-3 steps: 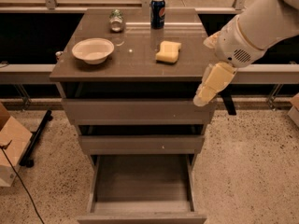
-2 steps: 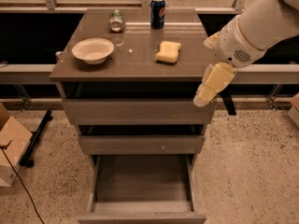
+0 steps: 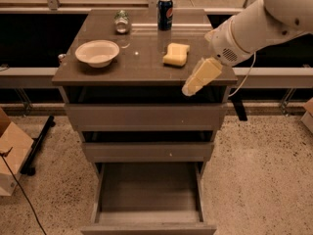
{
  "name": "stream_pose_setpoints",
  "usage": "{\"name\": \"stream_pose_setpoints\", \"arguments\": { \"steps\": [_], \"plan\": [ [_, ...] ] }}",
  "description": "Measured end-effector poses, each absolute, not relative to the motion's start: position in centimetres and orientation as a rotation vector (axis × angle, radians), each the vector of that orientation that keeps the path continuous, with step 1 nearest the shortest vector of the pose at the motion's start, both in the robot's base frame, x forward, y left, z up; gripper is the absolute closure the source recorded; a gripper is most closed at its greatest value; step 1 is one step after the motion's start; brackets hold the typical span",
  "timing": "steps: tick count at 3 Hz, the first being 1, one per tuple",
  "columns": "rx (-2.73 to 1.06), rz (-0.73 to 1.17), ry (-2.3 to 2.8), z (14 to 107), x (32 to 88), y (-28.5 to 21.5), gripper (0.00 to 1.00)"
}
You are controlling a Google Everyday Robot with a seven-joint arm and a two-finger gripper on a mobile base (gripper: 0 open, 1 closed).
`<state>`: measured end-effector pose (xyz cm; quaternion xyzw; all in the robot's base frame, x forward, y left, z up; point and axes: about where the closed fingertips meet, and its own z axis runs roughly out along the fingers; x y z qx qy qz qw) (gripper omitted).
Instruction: Place sponge into bottom drawer
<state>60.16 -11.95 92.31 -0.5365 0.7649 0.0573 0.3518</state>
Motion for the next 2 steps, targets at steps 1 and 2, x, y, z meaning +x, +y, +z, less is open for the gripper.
{"name": "stream_pose_setpoints", "arguments": {
  "steps": [1,2],
  "plan": [
    [-1.239,0.185,1.945,91.2,65.7,-10.7,0.0],
    [-1.168,0.221,1.937,89.9,69.4,-10.1,0.0]
  ]
}}
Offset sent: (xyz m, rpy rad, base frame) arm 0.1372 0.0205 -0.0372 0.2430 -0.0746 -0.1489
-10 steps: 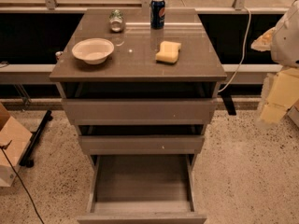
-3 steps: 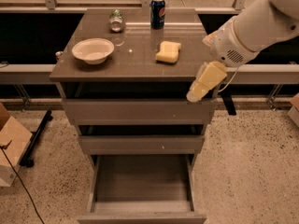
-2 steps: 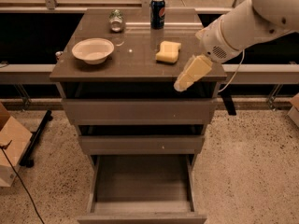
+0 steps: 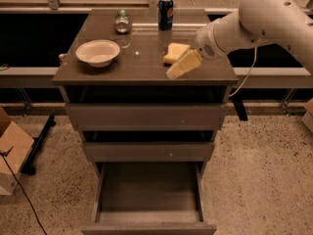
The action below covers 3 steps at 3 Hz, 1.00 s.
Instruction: Place sponge into bottom drawer
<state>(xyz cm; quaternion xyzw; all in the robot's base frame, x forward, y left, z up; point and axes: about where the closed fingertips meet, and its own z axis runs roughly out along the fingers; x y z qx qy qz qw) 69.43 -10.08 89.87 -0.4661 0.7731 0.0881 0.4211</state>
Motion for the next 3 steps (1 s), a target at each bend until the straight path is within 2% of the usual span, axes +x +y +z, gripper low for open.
{"name": "stream_pose_setpoints", "arguments": {
  "steps": [2,3],
  "plan": [
    [-1.079,0.272,1.941,87.7,74.6,-9.5,0.0],
    [-1.075,0.281,1.943,87.2,75.1,-9.5,0.0]
  ]
}}
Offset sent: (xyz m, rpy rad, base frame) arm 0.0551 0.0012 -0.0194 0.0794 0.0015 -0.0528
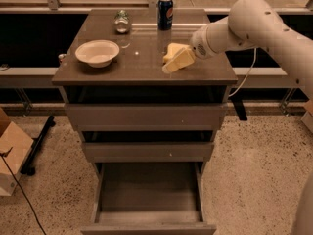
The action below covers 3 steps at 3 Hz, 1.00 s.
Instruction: Place sponge into bottom drawer
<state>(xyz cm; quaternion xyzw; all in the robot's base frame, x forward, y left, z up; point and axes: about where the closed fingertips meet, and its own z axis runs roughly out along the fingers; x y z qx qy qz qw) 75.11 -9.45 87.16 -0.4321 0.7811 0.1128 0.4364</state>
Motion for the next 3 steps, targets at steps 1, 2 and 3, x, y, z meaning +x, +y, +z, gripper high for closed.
{"name": "stream_pose_setpoints", "arguments": {
  "steps": [1,2,3],
  "plan": [
    [-1.014,0.302,1.934,85.0,79.0,-10.1,0.0],
    [-0.949,0.332,1.938,82.5,82.5,-11.2,0.02],
    [-0.903,0.343,1.943,81.4,84.0,-12.0,0.24]
  ]
}}
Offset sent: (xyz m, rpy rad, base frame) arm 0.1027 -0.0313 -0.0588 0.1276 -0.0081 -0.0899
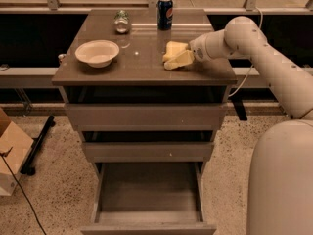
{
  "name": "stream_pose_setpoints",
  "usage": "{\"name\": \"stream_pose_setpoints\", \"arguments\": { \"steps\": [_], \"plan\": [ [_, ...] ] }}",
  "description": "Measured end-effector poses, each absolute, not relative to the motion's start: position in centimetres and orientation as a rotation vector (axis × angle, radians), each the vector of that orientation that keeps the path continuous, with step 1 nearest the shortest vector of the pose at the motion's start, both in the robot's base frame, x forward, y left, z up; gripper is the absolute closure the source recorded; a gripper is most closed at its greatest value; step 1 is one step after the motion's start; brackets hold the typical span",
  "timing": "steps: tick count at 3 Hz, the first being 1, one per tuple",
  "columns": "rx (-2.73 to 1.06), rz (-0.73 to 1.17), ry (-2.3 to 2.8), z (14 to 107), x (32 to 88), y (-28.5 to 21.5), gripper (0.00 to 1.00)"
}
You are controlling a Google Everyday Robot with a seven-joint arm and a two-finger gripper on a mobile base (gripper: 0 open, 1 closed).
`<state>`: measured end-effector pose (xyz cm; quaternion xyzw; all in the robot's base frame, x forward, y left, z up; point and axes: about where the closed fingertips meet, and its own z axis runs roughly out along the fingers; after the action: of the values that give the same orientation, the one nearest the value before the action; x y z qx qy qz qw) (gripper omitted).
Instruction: Place sponge into bottom drawer
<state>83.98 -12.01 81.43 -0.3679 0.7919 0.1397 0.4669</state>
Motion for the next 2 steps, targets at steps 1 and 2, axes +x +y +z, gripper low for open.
{"name": "stream_pose_setpoints", "arguments": {
  "steps": [1,2],
  "plan": [
    [-0.896,0.341,1.934,81.67,84.01,-12.21,0.47],
    [-0.896,0.341,1.934,81.68,84.01,-12.21,0.7]
  ]
}}
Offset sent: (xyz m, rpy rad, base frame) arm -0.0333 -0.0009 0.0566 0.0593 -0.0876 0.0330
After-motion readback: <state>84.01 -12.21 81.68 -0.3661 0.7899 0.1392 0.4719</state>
